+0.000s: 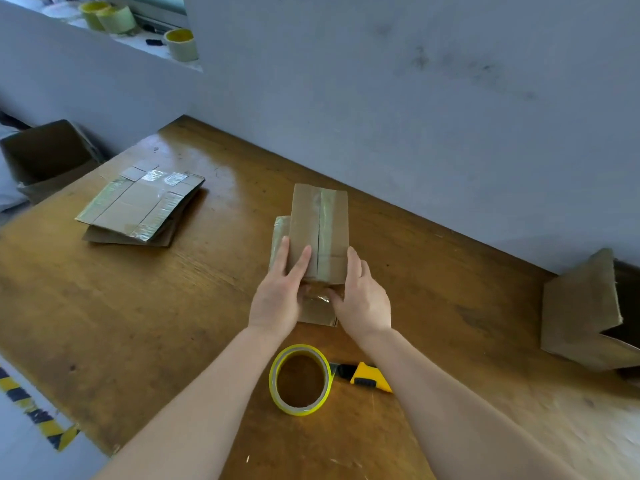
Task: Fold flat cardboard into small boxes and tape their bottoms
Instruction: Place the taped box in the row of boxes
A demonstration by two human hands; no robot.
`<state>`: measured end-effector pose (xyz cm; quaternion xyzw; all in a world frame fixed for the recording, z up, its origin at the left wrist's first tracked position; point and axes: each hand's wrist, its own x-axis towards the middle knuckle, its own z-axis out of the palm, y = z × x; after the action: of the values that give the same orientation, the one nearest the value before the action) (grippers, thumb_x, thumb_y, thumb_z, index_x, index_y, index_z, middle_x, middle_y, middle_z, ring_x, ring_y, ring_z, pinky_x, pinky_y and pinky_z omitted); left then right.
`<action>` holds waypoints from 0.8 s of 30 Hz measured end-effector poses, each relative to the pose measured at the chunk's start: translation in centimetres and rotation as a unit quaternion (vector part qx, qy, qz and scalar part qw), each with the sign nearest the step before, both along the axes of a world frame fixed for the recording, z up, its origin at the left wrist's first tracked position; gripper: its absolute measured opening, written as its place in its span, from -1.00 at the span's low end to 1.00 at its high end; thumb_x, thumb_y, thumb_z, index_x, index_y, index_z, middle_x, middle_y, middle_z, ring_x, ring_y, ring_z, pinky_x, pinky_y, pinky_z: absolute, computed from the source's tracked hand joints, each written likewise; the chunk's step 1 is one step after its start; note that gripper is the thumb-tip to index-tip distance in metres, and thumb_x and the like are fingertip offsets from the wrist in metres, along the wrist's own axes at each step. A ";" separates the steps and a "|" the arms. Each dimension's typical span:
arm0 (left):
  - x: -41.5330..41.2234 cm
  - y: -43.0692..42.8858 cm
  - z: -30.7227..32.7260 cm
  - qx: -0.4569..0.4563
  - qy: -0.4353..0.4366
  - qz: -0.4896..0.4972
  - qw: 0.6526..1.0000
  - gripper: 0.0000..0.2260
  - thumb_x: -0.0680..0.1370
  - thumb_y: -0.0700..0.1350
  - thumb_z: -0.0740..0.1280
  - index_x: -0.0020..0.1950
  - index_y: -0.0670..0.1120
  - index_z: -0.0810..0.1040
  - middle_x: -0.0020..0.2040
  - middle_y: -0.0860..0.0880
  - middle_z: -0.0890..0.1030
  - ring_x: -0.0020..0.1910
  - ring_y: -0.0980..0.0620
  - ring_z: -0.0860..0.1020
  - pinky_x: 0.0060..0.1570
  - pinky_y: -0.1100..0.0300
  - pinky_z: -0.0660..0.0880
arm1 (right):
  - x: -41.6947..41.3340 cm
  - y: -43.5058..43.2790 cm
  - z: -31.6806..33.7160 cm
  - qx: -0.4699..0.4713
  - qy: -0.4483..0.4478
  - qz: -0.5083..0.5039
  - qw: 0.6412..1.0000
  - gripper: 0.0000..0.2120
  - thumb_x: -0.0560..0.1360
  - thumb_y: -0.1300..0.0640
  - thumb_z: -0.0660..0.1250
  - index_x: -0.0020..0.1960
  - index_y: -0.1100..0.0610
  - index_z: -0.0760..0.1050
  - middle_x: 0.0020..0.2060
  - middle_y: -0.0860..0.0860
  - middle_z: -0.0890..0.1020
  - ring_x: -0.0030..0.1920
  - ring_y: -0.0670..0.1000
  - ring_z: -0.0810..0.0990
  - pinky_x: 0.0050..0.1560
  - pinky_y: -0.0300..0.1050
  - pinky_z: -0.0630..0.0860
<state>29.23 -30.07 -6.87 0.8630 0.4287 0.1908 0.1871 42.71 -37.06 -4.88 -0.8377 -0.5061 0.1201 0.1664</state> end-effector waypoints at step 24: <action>0.4 0.8 3.2 -0.148 -0.220 0.088 0.960 -0.37 0.46 -0.11 0.46 0.48 0.06 0.31 0.49 -0.06 0.30 0.38 -0.03 0.38 0.34 0.00 0.41 | 2.1 -0.2 2.2 0.041 0.473 -0.227 0.850 -0.55 0.66 -0.09 0.03 0.48 0.06 0.32 0.36 0.04 0.47 0.36 0.08 0.41 0.38 -0.01 0.31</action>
<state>29.64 -29.26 -3.65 0.7212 0.4750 0.3260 0.3846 44.81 -37.21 -2.70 -0.7634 -0.1662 0.4399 0.4429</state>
